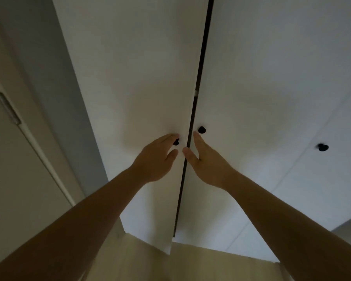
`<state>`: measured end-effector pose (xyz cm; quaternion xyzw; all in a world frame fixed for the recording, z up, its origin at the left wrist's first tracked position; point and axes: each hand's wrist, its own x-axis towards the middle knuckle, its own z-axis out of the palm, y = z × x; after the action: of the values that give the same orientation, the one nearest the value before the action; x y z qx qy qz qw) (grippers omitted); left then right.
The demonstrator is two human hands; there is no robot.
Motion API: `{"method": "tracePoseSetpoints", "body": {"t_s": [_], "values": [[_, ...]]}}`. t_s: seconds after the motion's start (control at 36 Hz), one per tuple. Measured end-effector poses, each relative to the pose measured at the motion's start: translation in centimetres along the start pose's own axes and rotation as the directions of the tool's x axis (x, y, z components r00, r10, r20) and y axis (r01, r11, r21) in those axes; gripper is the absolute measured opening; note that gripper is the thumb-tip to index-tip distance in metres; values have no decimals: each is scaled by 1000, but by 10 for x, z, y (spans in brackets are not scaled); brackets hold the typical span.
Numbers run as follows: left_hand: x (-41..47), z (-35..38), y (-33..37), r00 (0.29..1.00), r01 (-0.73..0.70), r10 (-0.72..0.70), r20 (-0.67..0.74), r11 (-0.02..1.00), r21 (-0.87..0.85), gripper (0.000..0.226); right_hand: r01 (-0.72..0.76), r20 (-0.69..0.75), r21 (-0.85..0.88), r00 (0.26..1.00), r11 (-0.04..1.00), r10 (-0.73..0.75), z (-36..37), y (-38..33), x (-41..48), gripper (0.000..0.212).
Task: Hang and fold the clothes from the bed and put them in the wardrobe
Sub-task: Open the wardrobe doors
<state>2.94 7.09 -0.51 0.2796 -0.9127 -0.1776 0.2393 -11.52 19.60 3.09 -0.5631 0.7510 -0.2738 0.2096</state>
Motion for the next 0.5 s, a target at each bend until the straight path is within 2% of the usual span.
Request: {"method": "tracePoseSetpoints", "body": {"t_s": [0.08,0.17,0.28,0.42,0.5], "values": [[-18,-3,3,999,18,-19,-32,1000,-9,49,-65,18,188,998,980,63,3,-13,2,71],[-25,-6,6,999,32,-33,-42,999,-32,47,-88,-1,259,996,962,92,3,-21,8,65],[-40,-10,11,995,76,-81,-66,995,-69,43,-35,-67,176,997,984,47,7,-32,4,36],[-59,-15,15,977,154,-167,-132,982,-106,39,25,-56,76,998,997,-21,21,-33,-7,35],[-74,-17,16,958,190,-212,-195,974,-126,37,64,-43,75,997,995,-61,27,-37,-13,34]]}}
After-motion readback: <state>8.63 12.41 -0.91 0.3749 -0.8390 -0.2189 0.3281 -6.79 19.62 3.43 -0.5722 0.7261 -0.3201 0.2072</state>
